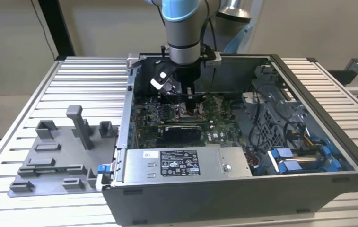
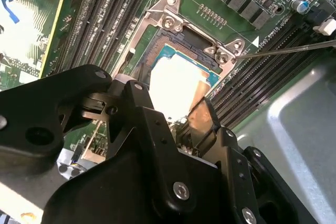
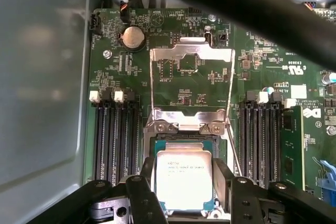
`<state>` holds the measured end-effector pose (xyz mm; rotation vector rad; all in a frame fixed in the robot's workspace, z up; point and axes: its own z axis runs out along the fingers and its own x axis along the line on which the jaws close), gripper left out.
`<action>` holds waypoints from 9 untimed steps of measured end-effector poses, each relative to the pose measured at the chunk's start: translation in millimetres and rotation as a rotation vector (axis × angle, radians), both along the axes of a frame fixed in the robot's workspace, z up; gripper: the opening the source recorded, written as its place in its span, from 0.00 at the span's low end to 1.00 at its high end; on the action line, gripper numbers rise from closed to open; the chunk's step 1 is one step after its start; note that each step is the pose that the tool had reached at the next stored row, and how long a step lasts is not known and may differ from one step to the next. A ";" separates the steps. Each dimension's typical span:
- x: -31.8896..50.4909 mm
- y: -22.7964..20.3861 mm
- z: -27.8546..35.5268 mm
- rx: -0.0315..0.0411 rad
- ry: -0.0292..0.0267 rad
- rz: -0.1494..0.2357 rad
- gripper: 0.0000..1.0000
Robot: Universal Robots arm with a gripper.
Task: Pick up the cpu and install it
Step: 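Pick up the cpu and move it towards the insertion slot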
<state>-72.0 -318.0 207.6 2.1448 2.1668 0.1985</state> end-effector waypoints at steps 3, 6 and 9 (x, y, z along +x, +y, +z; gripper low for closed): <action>0.1 -0.1 -1.2 -0.0001 0.0002 0.000 0.00; 0.1 -0.2 -1.8 -0.0001 0.0003 0.000 0.00; 0.1 -0.5 -2.5 -0.0003 0.0003 0.000 0.00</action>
